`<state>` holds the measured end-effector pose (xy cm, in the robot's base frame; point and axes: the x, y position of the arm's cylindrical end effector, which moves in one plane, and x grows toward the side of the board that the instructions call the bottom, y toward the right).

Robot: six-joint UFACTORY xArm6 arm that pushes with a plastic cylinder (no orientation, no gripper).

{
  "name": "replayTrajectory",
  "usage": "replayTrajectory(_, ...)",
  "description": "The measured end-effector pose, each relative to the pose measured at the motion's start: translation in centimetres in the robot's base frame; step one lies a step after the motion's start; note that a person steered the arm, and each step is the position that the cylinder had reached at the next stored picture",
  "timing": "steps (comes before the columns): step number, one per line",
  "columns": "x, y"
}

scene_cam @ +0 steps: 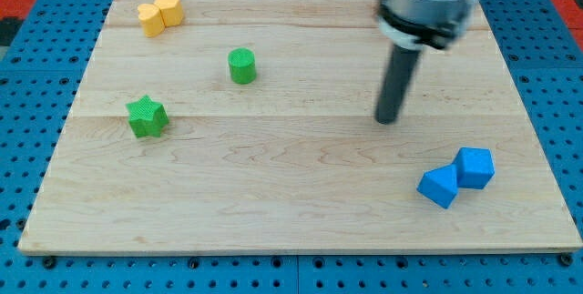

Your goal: Slide the green circle to the green star

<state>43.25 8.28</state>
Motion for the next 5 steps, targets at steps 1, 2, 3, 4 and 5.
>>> replayTrajectory(1,-6.5,-5.5)
replayTrajectory(2,-9.4,-10.4)
replayTrajectory(3,-5.7,-15.6)
replayTrajectory(4,-2.3,-20.7)
replayTrajectory(5,-5.8,-20.4)
